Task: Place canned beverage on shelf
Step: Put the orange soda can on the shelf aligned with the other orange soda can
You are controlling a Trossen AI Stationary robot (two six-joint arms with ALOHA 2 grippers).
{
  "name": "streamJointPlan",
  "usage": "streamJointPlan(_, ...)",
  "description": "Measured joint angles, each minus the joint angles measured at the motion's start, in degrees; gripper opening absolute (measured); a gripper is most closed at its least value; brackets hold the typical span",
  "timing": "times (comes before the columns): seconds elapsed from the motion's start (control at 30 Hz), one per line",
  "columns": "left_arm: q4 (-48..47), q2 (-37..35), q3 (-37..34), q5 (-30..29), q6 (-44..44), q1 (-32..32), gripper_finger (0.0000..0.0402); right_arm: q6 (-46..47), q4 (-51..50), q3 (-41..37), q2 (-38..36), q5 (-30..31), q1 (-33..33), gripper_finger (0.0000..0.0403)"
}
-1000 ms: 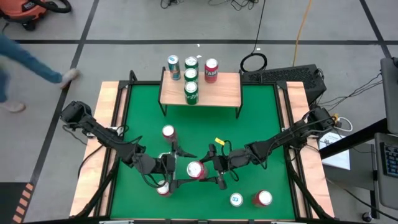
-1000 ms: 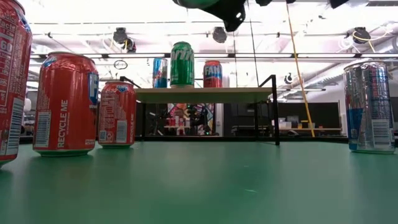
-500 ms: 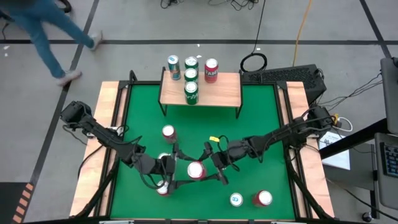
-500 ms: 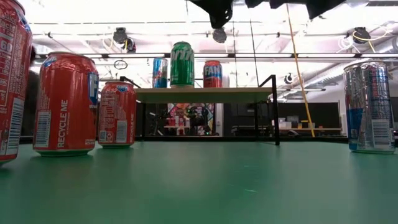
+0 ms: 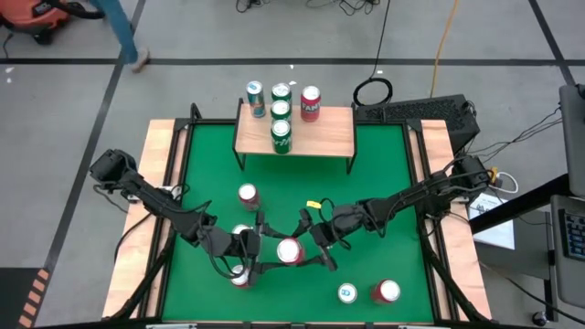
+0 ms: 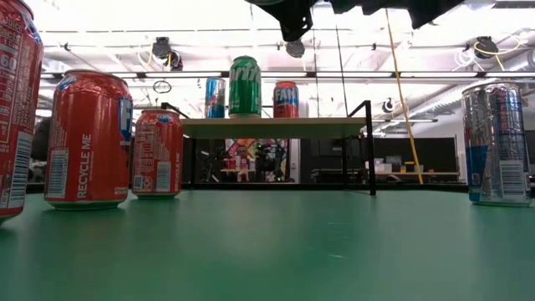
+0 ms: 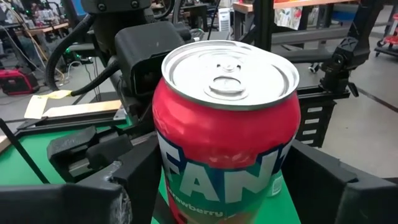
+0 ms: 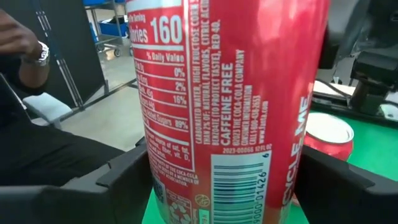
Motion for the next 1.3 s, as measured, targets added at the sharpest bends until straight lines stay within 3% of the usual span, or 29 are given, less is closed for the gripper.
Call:
streamJointPlan(0.27,-0.10,0.02,-1.07,-3.25,-2.41,-0.11,0.0272,5.89,-3.63,0.02,-0.05,4.62,0.17,0.0359)
streamJointPlan(0.53,-0.47,0.03,-1.14,-11.85,-6.30,-0.11,0.0271,5.69,-6.35,0.02,-1.17,20.91,2.58,0.0363)
streamJointPlan(0.73,0.59,2.07,-1.14,-14.86,-8.19,0.06,0.0270,5.33,-4.05,0.04,-1.16,22.44,3.05,0.0354)
streamJointPlan(1.03,3.71,5.59,-1.12,-26.86,-10.76,0.45,0.0270,5.97,-2.72,0.11,-1.14,30.58,2.98,0.0352)
streamJointPlan(1.3,10.84,7.29,-1.07,-29.28,-10.84,1.41,0.0270,5.48,-2.97,0.11,-1.14,33.72,3.01,0.0351)
